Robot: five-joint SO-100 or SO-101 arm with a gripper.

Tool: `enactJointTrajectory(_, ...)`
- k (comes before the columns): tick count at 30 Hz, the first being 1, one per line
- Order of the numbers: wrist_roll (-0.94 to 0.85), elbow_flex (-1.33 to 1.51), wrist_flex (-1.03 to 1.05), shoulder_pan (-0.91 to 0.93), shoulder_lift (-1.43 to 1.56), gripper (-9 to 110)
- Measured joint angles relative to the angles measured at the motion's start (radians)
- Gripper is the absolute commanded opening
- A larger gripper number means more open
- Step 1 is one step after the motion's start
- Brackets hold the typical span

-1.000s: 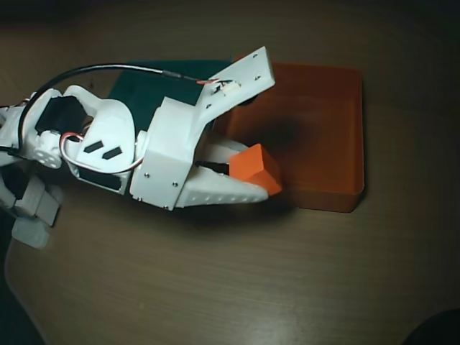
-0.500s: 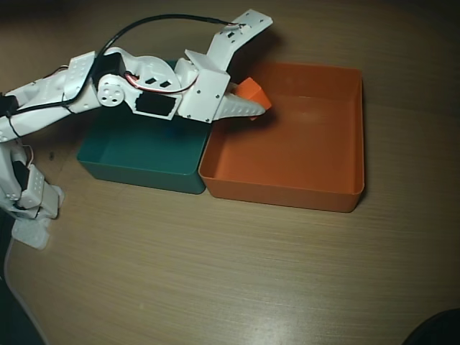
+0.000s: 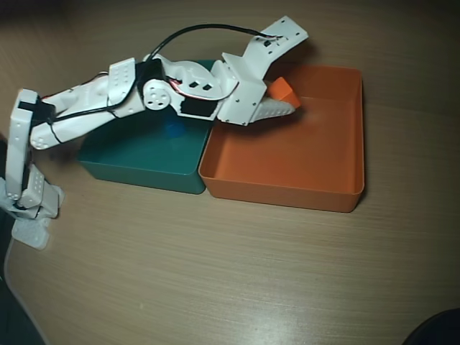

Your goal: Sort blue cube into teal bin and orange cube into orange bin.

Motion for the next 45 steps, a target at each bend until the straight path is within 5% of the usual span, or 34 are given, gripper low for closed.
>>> enactJointTrajectory(6, 0.003, -0.097, 0.0, 0.0, -0.087, -3)
enactJointTrajectory(16, 0.02, -0.104, 0.0, 0.0, -0.089, 29)
enactJointTrajectory(31, 0.02, -0.106, 0.0, 0.0, -0.101, 31)
enactJointTrajectory(36, 0.02, -0.106, 0.0, 0.0, -0.101, 27)
enactJointTrajectory(45, 0.02, -0.106, 0.0, 0.0, -0.101, -8)
